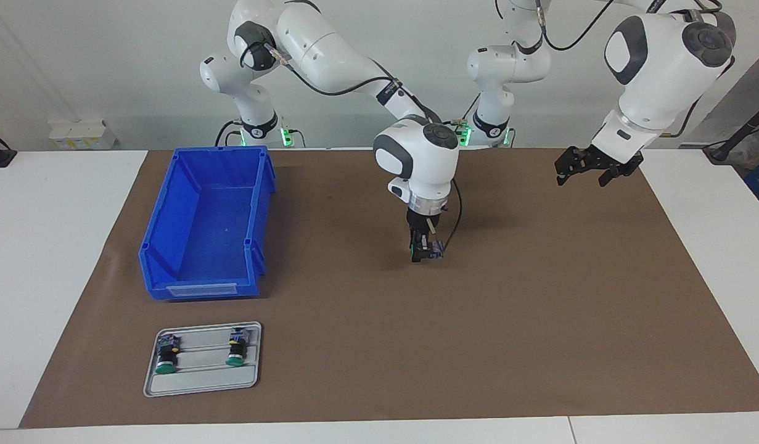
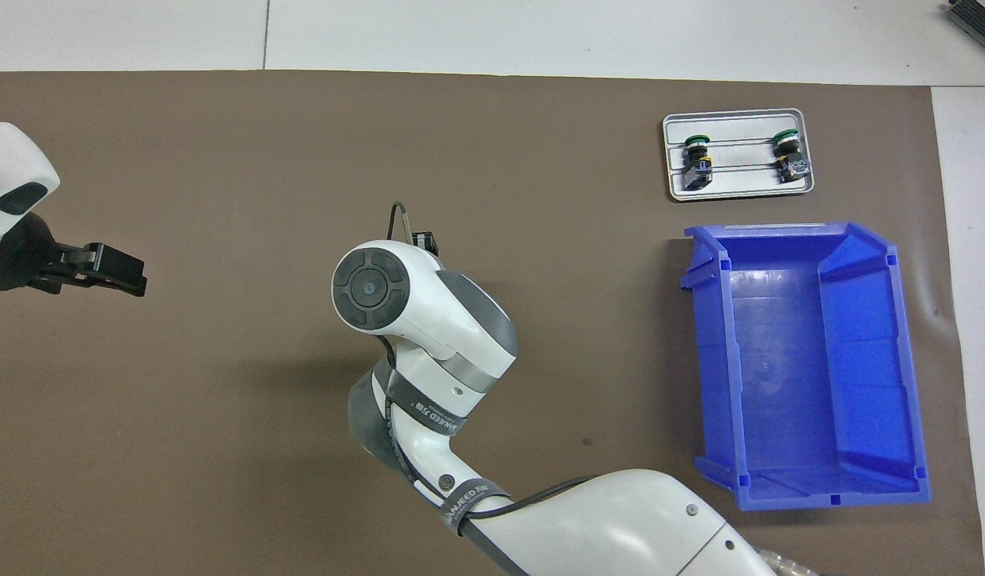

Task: Place and press button with both arms
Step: 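Carry the green button to the table center and set it down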

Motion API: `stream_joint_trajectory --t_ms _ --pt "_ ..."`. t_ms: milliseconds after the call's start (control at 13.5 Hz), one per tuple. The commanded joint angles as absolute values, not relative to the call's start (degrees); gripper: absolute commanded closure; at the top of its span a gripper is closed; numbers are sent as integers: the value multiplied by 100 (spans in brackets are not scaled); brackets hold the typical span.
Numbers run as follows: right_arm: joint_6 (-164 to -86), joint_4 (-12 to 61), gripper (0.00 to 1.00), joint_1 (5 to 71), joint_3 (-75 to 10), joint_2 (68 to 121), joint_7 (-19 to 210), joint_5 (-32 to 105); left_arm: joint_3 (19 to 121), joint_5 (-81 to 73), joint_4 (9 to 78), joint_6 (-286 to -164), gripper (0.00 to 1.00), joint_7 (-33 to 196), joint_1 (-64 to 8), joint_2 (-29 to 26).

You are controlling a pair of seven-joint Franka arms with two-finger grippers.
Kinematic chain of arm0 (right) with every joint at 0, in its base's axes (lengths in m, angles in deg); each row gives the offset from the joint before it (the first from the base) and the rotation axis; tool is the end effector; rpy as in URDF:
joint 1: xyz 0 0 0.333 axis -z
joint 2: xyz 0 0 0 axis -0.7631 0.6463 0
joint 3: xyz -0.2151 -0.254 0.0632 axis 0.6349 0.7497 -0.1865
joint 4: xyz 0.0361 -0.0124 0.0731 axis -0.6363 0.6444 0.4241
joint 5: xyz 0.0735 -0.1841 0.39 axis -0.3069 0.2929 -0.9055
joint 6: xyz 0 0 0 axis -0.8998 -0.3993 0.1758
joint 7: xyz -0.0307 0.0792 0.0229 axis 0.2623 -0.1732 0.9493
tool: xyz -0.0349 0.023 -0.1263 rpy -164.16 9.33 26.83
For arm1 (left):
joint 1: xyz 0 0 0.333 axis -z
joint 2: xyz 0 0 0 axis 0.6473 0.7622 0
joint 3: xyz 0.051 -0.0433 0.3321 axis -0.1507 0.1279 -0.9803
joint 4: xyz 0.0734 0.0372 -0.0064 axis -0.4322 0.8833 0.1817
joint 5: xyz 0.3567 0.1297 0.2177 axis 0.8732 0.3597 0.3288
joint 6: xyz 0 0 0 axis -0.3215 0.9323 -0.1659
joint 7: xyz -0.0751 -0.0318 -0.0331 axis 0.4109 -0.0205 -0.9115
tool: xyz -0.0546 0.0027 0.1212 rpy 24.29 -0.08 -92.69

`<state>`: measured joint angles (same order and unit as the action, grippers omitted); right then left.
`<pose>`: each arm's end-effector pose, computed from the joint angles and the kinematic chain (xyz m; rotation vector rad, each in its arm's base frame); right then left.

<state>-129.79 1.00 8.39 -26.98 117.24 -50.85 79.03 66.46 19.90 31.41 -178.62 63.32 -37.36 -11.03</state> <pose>0.5918 0.5237 0.2966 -2.1711 2.1511 -0.2539 0.5941 -0.0302 0.5538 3.1102 -0.1518 -0.1665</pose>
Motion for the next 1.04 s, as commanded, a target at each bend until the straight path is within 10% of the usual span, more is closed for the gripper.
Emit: stream_joint_trajectory --t_ms 0,444,519,593,667,963 --pt "-13167 474 100 755 -2724 11555 -5342 7954 6691 1972 3286 -17835 0 6306 -3805 -1254" --pt "-13422 809 100 746 -2803 11450 -5544 7936 6691 1972 3286 -17835 0 6306 -3805 -1254" --pt "-13439 800 82 746 -2803 11450 -5535 7945 6691 1972 3286 -17844 0 6306 -3805 -1254" --pt "-13474 774 39 755 -2803 11450 -5527 7945 6691 1972 3286 -17844 0 6306 -3805 -1254" --pt "-13474 747 25 773 -2821 11459 -5518 7945 6691 1972 3286 -17835 0 6306 -3805 -1254" --pt "-13387 616 10 843 -2847 11415 -5483 7760 6691 1972 3286 -17844 0 6306 -3805 -1254"
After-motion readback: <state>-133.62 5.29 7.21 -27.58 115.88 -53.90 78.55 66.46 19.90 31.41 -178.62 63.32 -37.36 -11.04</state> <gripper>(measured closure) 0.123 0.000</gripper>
